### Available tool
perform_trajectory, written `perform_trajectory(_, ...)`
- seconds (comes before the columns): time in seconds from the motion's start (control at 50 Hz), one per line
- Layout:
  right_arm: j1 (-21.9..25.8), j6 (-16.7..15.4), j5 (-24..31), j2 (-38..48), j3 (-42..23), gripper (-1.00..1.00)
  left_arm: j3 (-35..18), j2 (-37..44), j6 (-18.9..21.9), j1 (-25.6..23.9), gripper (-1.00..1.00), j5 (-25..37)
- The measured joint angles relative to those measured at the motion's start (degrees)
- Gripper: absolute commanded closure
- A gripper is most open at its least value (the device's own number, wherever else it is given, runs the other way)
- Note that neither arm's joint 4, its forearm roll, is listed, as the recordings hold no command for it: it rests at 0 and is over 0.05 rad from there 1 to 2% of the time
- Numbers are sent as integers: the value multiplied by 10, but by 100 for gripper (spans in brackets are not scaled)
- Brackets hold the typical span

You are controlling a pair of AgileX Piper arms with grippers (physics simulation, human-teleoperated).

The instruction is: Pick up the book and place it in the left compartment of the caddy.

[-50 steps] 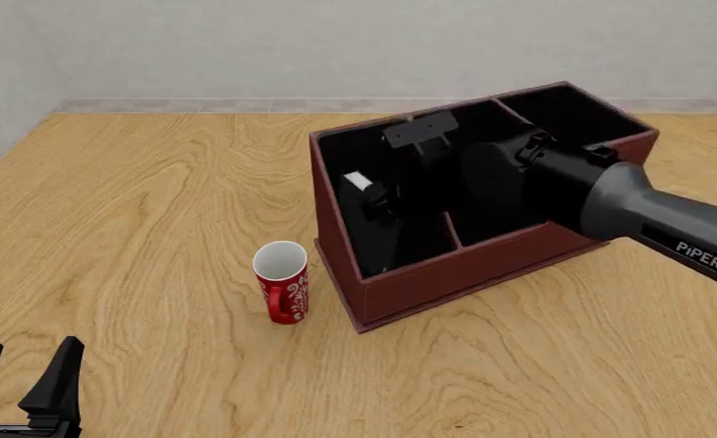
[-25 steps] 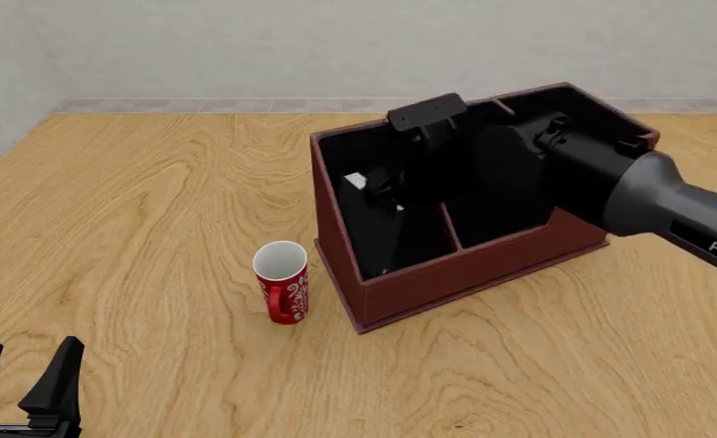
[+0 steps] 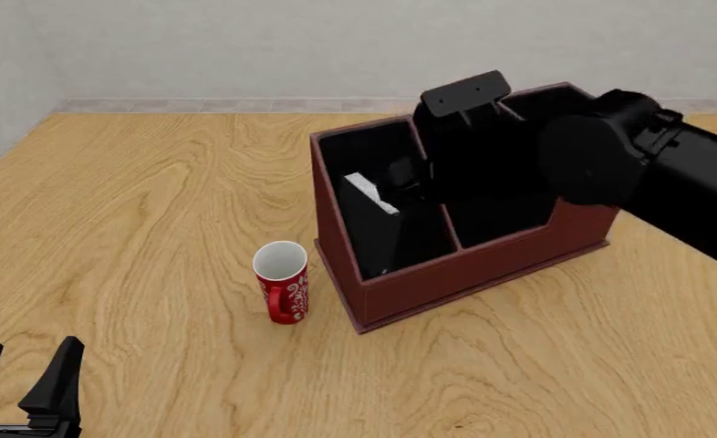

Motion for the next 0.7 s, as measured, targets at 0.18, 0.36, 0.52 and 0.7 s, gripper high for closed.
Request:
perform_trajectory(0.18,8,6,-4,-53,32,-100,0,0,0,0,-100,0)
perform_trajectory(0.36,20,20,-11,-114,71,-100,0,0,0,0,-100,0)
perform_trajectory(0.52,33,41,-20,-175,118,-100,0,0,0,0,-100,0)
perform_trajectory(0.7,44,63,-29,-238,169,-100,0,0,0,0,-100,0)
